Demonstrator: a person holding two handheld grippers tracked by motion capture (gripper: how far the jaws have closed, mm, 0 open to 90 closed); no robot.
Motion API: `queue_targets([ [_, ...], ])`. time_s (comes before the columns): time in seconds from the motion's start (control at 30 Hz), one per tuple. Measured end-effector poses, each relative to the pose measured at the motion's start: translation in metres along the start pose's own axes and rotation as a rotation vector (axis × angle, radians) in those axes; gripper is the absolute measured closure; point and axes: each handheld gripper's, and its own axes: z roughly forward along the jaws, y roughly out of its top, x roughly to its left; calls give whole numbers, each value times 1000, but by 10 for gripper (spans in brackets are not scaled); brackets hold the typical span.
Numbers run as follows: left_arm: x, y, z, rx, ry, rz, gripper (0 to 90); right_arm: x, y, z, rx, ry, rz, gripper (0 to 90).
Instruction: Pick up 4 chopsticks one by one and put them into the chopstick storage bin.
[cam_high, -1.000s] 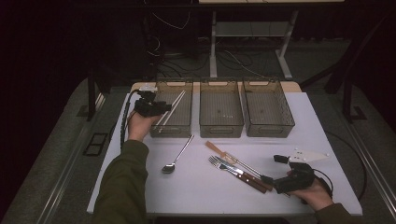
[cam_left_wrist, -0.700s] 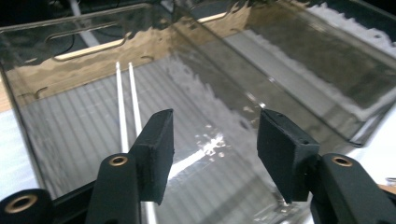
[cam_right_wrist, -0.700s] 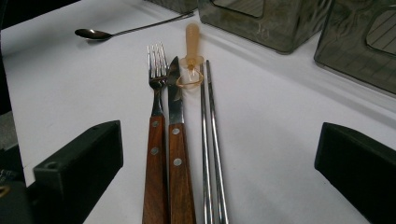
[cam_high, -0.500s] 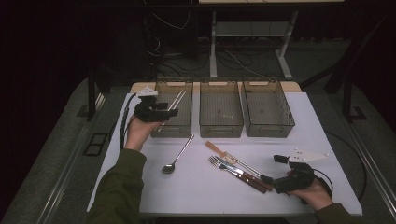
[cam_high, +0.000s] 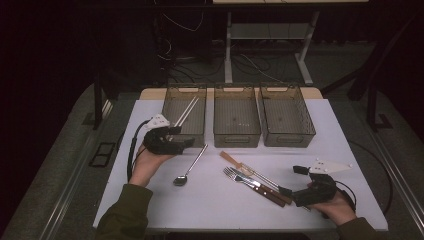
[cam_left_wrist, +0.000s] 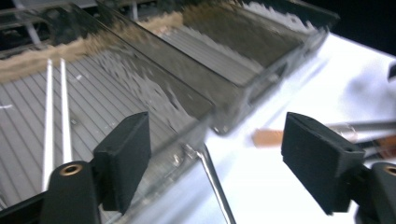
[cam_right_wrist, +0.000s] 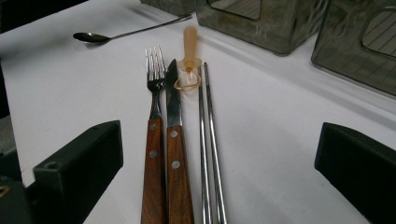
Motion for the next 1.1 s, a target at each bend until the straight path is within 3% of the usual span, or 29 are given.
queue_targets([
  [0.37,-31,-25,-6,34,-60,62,133,0,0,0,-8,8,2,13],
  [0.73,-62,-51,-17,29,-150,98,62,0,0,-2,-7,3,-2,13],
  [1.0,-71,-70,-29,4,-154,99,0,1,1,-1,11,-10,-12,13],
  [1.1,-69,-74,-32,-4,-157,103,0,0,3,-4,4,-19,-12,12],
])
